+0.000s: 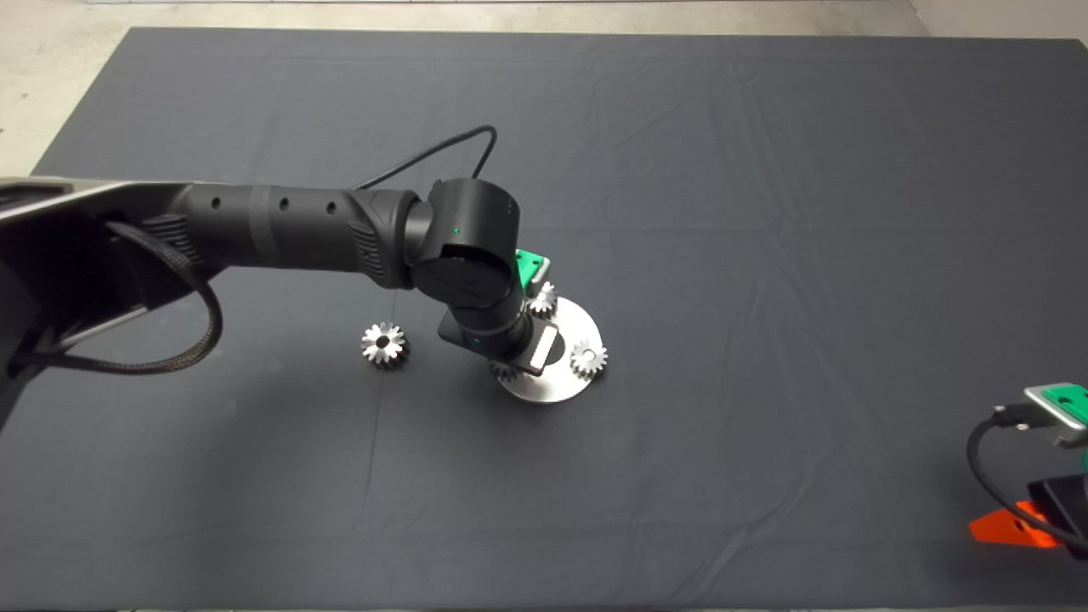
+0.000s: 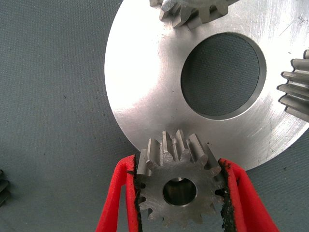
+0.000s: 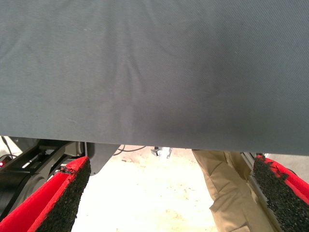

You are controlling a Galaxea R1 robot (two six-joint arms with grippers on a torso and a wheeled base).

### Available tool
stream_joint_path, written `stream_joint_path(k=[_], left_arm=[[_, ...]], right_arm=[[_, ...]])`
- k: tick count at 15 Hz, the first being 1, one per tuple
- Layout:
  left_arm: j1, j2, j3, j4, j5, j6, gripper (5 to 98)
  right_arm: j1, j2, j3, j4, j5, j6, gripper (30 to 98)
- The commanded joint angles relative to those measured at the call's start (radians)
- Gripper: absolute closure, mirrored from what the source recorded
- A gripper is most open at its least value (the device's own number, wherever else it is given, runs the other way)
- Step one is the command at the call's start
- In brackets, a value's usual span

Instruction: Remove an incorrectly installed larger gear and replace it with the correct smaller gear

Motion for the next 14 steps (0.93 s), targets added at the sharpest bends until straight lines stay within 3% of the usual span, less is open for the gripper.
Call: stream_joint_path(k=[1,3,6,14], left_arm=[[-0.007,-0.008,0.012,0.014,0.053,-0.002,78.0],[-0.004,-0.009,0.012,0.014,0.053,-0.016,78.0],[0.039,-0.006,0.012,0.021,0.053,-0.029,78.0],[0.039,-0.003,0.004,0.020,0.051,-0.021,74.9]], right_arm=[[0.003,0.017,-0.001,-0.029,-0.075,0.006,39.7],[0.001,0.017,-0.001,-0.029,-0.075,0.006,39.7],[0.001,0.015,-0.001,-0.029,-0.075,0.006,39.7],[0.001,0.038,-0.002,-0.029,-0.075,0.006,39.7]])
